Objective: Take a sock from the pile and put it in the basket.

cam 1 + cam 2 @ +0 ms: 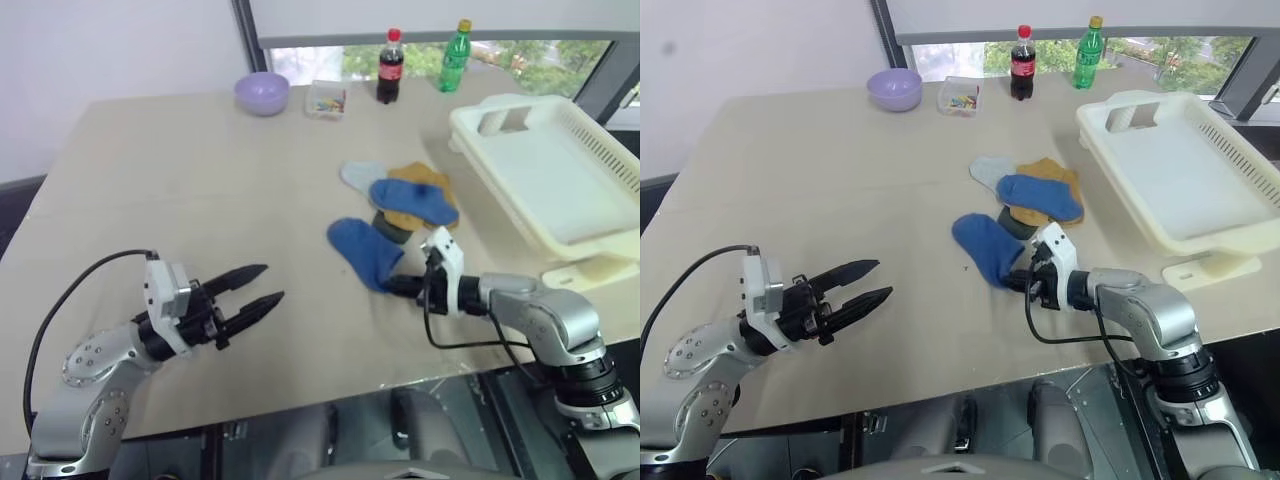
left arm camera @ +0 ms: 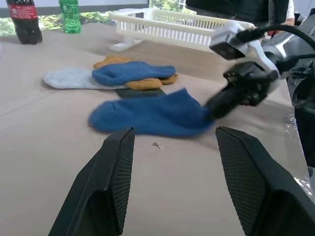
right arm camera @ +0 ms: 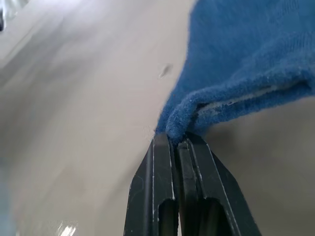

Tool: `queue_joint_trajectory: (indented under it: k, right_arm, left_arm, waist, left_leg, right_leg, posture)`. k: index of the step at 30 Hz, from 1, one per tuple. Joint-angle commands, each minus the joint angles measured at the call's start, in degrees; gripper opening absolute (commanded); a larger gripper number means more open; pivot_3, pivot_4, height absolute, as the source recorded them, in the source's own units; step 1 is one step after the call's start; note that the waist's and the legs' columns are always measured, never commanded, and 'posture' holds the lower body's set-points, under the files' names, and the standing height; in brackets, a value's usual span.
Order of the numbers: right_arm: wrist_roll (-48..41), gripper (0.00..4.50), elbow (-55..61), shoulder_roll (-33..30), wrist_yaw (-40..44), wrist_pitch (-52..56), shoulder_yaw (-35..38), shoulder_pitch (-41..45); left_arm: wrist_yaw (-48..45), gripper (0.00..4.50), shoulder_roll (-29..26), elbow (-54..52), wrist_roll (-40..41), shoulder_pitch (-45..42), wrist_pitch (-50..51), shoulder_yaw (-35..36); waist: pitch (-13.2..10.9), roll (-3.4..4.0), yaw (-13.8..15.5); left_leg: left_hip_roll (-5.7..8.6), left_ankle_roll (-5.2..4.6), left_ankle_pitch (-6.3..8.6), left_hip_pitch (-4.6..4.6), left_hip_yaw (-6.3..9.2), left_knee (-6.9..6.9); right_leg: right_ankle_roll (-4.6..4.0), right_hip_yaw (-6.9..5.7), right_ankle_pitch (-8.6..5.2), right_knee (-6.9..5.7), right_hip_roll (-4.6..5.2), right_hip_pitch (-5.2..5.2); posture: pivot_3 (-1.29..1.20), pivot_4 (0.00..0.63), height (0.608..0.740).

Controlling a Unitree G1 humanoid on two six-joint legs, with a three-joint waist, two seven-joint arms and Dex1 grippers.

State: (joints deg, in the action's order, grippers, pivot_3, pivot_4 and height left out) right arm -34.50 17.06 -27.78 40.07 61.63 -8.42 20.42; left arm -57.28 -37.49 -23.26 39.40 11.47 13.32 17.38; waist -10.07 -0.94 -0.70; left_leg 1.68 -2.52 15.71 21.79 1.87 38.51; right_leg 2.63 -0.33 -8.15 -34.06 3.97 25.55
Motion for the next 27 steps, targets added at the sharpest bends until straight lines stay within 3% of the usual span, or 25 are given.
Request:
queue_joint_trajectory:
  k: [1, 11, 14, 23, 27]
  right_arm:
    - [-2.2, 0.04, 3.5, -2.4, 1.8, 3.2, -1.1, -0.5]
    - [-6.5, 0.04, 6.9, -15.4, 13.3, 4.7, -3.1, -2.7]
    - [-4.2, 0.04, 3.7, -17.9, 14.3, 2.2, -2.7, -2.5]
    - [7.8, 0.04, -7.0, -15.5, 14.5, -13.8, -7.4, 2.1]
    - [8.2, 0.04, -6.6, -12.4, 14.8, -13.9, -9.0, 3.8]
  left_arm:
    - [-0.2, 2.82, -0.1, -0.5, -0.3, -0.3, -0.5, 0.1]
    - [-0.3, 2.82, -0.1, -0.3, -0.5, -0.2, -0.5, -0.2]
    - [-0.4, 2.82, -0.1, 0.0, -0.6, -0.3, -0.5, -0.2]
    - [-0.8, 2.82, 0.1, 0.6, -1.1, -0.7, -0.6, -0.8]
    - [-1.0, 2.82, -0.2, 1.0, -1.1, -1.2, -0.7, -0.7]
  waist:
    - [0.0, 0.0, 0.0]
    - [0.0, -0.03, 0.1]
    - [0.0, -0.05, 0.1]
    - [0.0, -0.12, 0.0]
    - [0.1, -0.2, -0.2]
  left_leg:
    - [0.0, 0.0, 0.0, 0.0, 0.0, 0.0]
    - [-0.01, -0.01, 0.0, 0.01, -0.02, 0.02]
    - [-0.02, -0.01, 0.0, 0.03, 0.0, 0.03]
    - [-0.04, -0.01, 0.0, 0.0, -0.04, 0.1]
    - [-0.13, 0.0, 0.0, -0.02, -0.06, 0.13]
  right_leg:
    - [0.0, 0.0, 0.0, 0.0, 0.0, 0.0]
    - [0.02, -0.01, 0.0, 0.05, 0.01, -0.01]
    - [0.02, -0.04, -0.01, 0.04, -0.01, 0.0]
    - [0.04, -0.01, 0.01, -0.01, -0.02, -0.02]
    - [0.03, 0.0, 0.02, -0.02, -0.11, -0.03]
  posture:
    - [0.0, 0.15, 0.732]
    - [0.0, 0.15, 0.732]
    - [0.0, 0.15, 0.732]
    - [0.0, 0.15, 0.732]
    - [0.0, 0.15, 0.732]
